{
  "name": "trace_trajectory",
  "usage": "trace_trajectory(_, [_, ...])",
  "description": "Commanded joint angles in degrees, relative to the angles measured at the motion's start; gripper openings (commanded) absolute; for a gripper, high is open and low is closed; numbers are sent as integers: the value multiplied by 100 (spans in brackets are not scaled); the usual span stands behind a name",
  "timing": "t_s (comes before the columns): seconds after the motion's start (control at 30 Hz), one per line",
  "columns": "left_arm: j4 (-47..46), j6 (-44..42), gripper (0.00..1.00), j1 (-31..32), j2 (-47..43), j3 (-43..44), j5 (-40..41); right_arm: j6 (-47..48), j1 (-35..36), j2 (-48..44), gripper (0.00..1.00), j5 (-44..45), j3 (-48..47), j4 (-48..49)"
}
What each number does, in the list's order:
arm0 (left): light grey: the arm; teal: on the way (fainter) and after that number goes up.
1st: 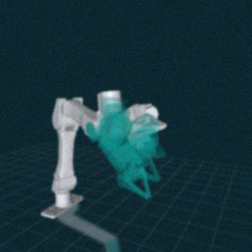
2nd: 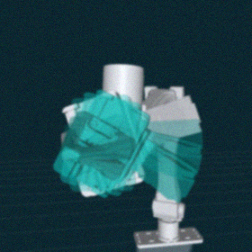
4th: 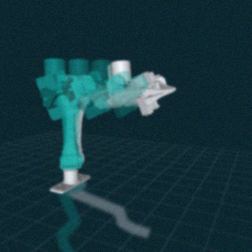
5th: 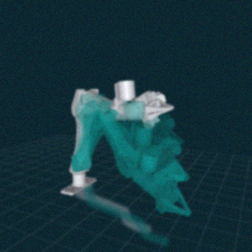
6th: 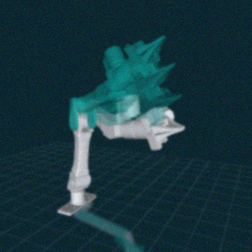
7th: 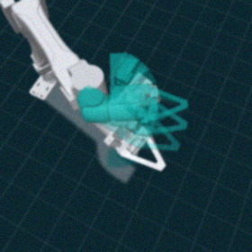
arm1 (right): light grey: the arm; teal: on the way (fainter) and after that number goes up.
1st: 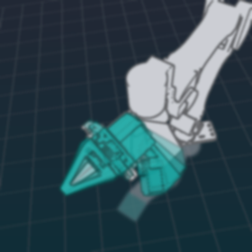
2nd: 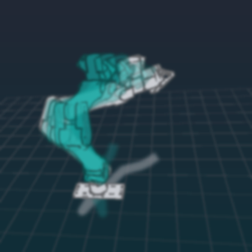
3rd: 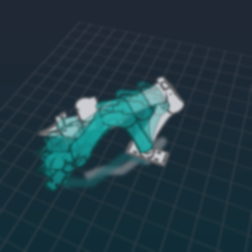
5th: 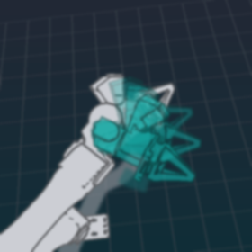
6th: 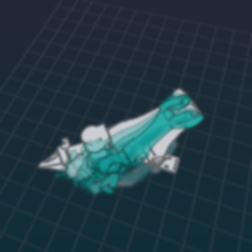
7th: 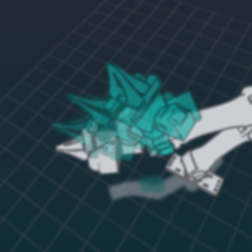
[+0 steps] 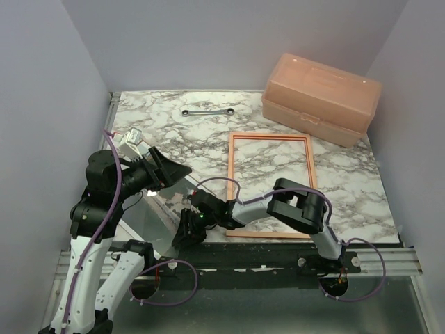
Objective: Put the photo into the frame
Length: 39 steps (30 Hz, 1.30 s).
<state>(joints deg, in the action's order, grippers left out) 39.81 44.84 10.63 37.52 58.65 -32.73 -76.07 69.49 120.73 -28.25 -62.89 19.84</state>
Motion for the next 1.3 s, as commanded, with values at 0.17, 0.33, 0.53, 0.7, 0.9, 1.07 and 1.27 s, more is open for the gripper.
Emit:
trace_trajectory(0.17, [-201, 129, 78, 9, -119, -97, -251, -446, 29, 228, 32, 364, 268, 694])
trace_trajectory(0.33, [-239, 138, 78, 13, -113, -152, -260, -433, 16, 49, 17, 505, 376, 693])
trace_trajectory(0.53, [-220, 100, 78, 11, -116, -175, -256, -426, -124, -296, 3, 543, 652, 719])
trace_trajectory(0.7, [-276, 87, 78, 17, -80, -298, -282, -361, -349, -779, 1, 508, 969, 754])
trace_trajectory(0.9, [-343, 68, 78, 12, -34, -415, -295, 99, -640, -1433, 0, 528, 1020, 6])
trace_trajectory(1.07, [-411, 60, 78, 18, 8, -533, -304, 569, -992, -2141, 1, 793, 1098, -969])
trace_trajectory(1.27, [-573, 93, 78, 18, 62, -765, -310, 1056, -1490, -2996, 0, 1010, 1388, -1924])
